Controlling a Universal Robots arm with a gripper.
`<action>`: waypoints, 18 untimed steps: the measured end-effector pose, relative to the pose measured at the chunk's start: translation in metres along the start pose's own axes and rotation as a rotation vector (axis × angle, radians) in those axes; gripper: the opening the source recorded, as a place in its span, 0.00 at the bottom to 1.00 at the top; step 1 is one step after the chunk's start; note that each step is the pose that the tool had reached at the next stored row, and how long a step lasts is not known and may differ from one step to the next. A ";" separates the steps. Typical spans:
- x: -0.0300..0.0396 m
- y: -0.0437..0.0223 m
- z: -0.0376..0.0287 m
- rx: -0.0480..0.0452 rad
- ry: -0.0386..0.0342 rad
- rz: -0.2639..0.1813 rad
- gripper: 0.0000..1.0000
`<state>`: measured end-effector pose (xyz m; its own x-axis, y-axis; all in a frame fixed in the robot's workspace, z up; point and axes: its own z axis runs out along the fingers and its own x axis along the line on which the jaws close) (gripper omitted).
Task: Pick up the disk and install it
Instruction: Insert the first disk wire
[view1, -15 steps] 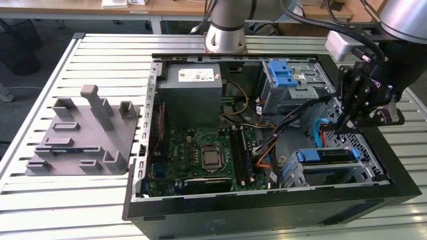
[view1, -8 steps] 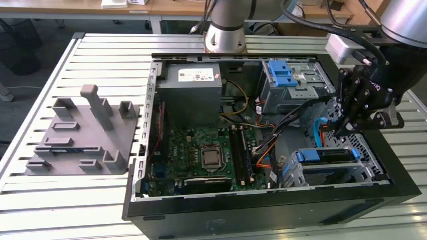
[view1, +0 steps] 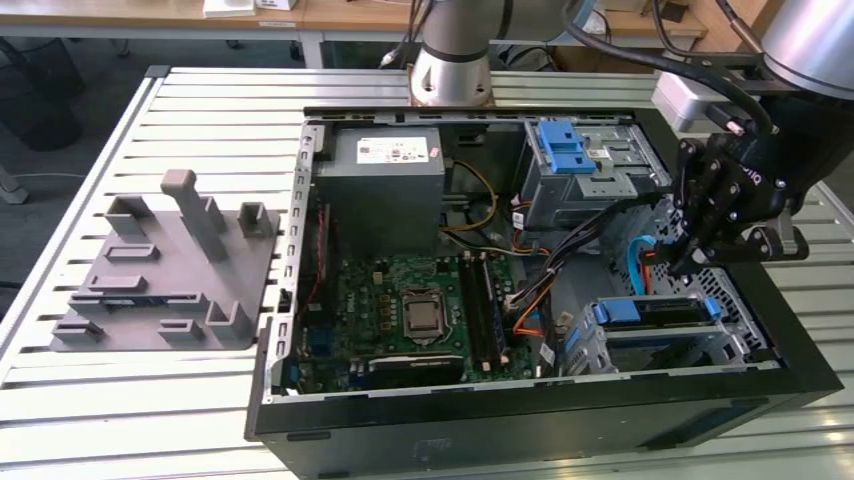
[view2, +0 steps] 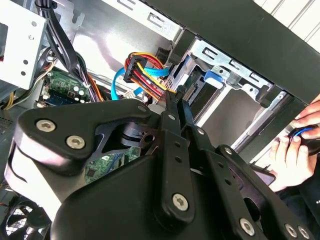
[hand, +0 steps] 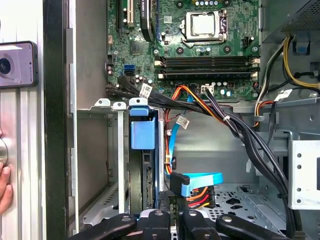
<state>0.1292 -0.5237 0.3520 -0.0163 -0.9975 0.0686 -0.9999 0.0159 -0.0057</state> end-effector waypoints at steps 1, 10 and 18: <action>0.0003 0.0000 0.0001 -0.0012 -0.0004 0.000 0.16; 0.0022 -0.0001 0.0001 -0.0036 -0.0010 0.000 0.16; 0.0024 -0.0001 0.0001 -0.0043 -0.0022 0.000 0.16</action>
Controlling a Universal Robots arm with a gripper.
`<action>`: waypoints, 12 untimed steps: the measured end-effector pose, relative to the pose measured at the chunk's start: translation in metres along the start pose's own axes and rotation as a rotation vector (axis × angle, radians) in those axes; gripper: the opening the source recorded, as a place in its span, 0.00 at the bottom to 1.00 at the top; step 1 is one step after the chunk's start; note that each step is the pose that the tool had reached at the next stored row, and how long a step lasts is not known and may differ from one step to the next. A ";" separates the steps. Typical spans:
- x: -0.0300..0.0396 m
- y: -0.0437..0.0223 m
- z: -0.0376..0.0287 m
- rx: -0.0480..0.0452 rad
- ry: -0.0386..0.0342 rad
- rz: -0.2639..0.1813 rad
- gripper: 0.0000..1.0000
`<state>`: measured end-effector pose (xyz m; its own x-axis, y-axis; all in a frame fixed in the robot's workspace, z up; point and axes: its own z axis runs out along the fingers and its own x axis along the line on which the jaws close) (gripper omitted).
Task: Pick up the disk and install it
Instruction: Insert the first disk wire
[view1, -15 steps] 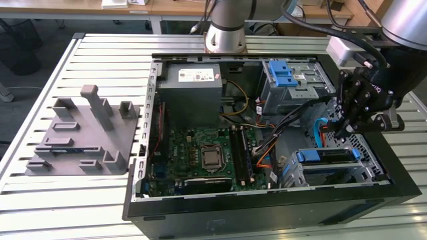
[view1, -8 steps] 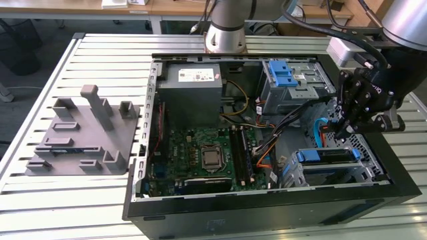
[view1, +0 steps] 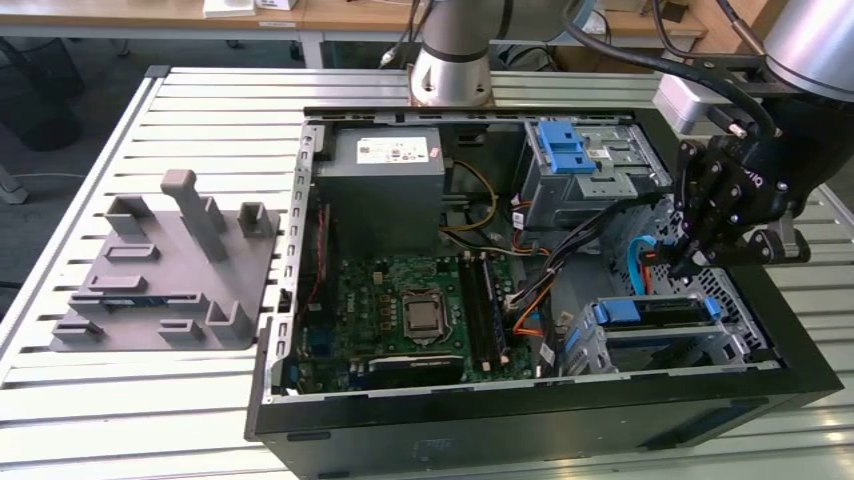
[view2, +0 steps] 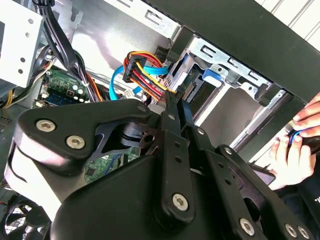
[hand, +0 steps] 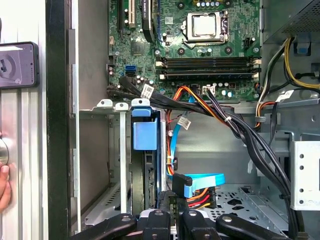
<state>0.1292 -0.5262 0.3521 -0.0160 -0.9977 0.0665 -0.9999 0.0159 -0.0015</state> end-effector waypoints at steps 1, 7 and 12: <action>0.0001 -0.0001 0.0001 -0.0016 -0.0020 0.000 0.16; 0.0109 -0.0004 0.0045 -0.0091 -0.0147 -0.001 0.16; 0.0184 -0.0006 0.0086 -0.0103 -0.0489 -0.001 0.16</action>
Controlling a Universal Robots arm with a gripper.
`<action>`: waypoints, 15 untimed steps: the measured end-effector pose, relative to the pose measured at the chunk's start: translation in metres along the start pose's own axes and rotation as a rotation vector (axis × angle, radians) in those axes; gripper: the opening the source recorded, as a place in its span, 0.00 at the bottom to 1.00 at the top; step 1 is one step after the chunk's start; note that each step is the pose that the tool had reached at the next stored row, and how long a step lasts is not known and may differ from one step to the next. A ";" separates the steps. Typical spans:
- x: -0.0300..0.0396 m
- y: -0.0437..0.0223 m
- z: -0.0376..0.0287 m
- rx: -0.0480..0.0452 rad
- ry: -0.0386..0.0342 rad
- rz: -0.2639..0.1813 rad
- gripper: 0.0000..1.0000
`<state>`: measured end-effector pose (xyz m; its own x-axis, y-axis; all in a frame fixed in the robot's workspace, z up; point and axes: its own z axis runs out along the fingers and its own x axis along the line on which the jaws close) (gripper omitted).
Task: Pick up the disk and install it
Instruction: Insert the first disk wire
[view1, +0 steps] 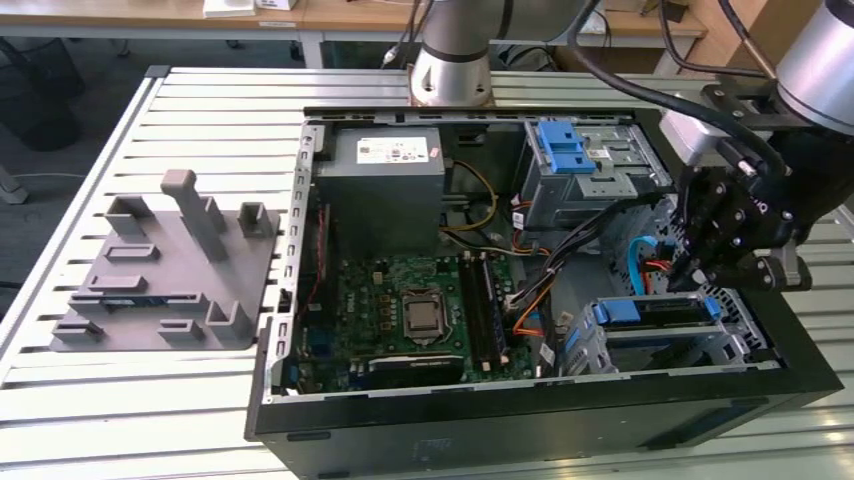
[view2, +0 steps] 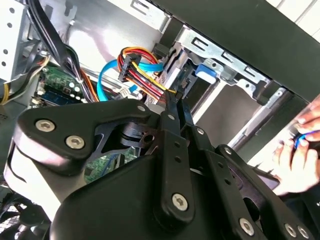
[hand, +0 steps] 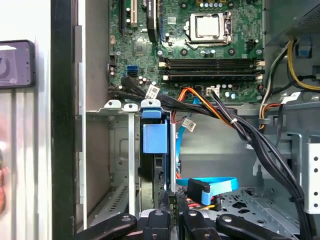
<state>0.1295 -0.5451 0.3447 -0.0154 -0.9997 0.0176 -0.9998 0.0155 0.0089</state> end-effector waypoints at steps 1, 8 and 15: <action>0.0009 -0.0001 0.0005 -0.0003 -0.0122 0.000 0.16; 0.0061 -0.0005 0.0057 -0.0006 -0.0261 0.000 0.16; 0.0099 -0.0009 0.0076 -0.0006 -0.0263 0.000 0.16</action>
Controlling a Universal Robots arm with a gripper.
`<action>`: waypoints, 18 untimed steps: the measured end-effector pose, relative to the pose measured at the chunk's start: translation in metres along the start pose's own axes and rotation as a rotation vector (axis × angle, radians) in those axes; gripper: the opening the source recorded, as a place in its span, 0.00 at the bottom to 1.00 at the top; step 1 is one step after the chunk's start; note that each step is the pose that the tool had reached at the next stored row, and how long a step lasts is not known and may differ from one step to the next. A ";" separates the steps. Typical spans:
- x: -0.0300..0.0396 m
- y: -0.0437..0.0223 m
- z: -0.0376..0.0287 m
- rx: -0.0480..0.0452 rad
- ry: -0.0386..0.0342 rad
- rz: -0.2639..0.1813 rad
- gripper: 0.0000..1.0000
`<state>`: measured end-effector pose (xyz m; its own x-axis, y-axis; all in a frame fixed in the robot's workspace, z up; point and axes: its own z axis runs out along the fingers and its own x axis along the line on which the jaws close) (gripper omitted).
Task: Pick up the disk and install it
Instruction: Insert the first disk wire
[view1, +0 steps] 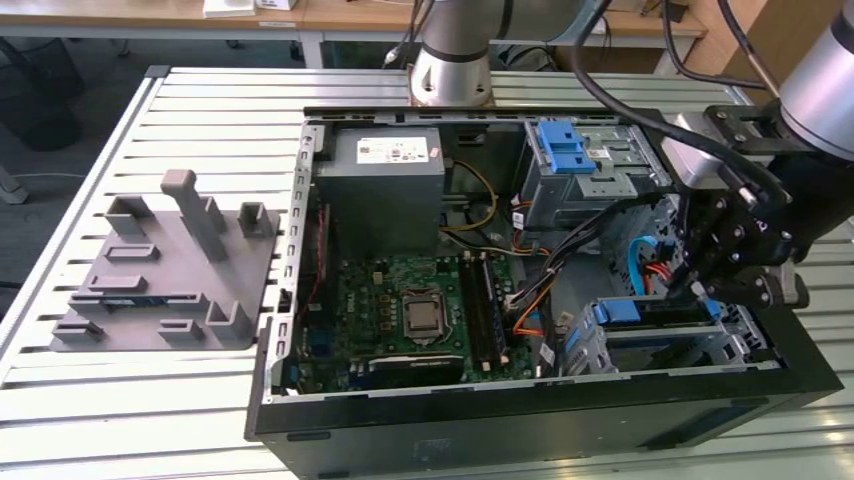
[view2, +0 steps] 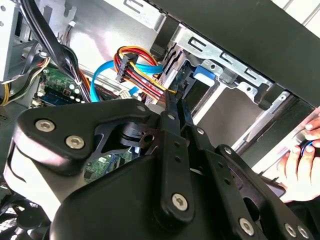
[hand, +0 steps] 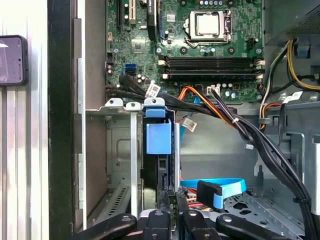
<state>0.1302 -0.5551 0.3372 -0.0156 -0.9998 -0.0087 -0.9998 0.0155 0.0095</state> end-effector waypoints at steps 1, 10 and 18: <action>0.0005 -0.0003 0.0002 0.0000 0.0000 0.000 0.16; 0.0023 -0.0012 0.0021 0.0000 0.0002 0.004 0.16; 0.0025 -0.0013 0.0038 0.0001 0.0002 0.013 0.16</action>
<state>0.1314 -0.5576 0.3334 -0.0290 -0.9995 -0.0084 -0.9995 0.0290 0.0095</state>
